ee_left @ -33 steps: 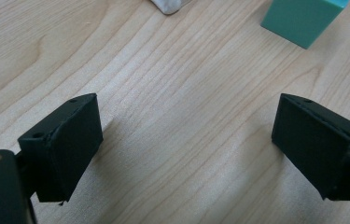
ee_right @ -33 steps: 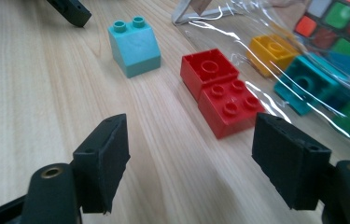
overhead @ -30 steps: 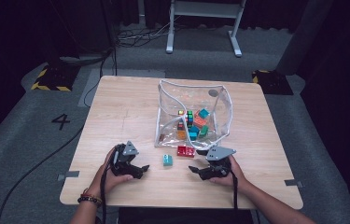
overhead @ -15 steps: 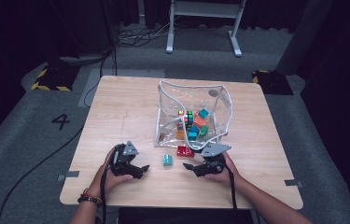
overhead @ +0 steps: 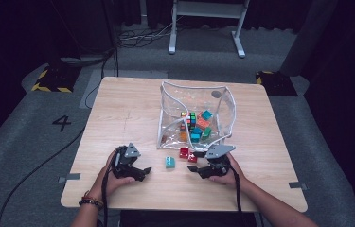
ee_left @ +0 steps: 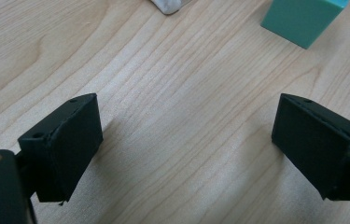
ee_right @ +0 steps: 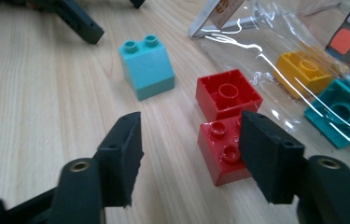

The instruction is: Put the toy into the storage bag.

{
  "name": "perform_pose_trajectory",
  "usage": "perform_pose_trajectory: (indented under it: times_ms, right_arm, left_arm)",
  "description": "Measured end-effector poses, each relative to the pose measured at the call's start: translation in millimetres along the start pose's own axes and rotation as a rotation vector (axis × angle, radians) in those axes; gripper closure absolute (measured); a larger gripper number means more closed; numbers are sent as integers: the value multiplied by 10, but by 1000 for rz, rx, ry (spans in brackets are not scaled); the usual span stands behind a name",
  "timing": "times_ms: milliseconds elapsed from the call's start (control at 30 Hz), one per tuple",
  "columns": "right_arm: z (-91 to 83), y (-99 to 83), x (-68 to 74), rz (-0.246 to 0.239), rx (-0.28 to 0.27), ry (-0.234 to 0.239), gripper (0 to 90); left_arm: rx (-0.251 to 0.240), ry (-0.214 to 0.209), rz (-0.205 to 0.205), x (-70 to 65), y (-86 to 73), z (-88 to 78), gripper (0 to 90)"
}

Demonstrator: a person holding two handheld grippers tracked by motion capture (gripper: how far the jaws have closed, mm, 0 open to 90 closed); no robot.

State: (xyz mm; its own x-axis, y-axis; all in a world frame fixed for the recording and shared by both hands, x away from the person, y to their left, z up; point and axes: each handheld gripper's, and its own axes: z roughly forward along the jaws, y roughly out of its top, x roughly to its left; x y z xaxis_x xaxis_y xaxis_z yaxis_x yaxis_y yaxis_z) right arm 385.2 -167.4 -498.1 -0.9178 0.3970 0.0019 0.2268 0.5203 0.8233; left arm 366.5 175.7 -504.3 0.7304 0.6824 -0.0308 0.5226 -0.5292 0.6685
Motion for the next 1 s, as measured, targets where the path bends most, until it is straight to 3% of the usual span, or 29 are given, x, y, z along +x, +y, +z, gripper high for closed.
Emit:
perform_pose_trajectory:
  times_ms: [100,167,233,300,533,700,767,900,967,1000]
  right_arm:
    - [-53,-22,11,-34,-14,28,469]
    - [-113,-48,61,-20,9,50,493]
    - [-147,-65,100,-51,7,60,492]
    - [-199,-85,148,-48,27,70,491]
    - [-214,-122,130,-33,7,-6,342]
    - [-168,-114,77,-69,1,-29,322]
    - [-130,-122,59,-40,9,-31,317]
    - [-62,-94,19,-45,31,-24,310]
    - [-45,-87,32,-22,68,-24,343]
    - [-33,-85,25,-44,66,-19,380]
  left_arm:
    - [-2,0,0,0,0,2,89]
    - [1,-1,1,1,1,-1,89]
    - [0,0,1,0,0,0,89]
    - [-2,1,0,0,0,1,89]
    - [-2,1,0,0,0,1,89]
    - [-2,1,0,0,0,2,89]
    - [-1,0,0,0,0,0,89]
    - [-1,0,1,0,0,0,89]
    - [1,-1,1,0,0,-1,89]
    - [0,-1,1,1,0,-1,89]
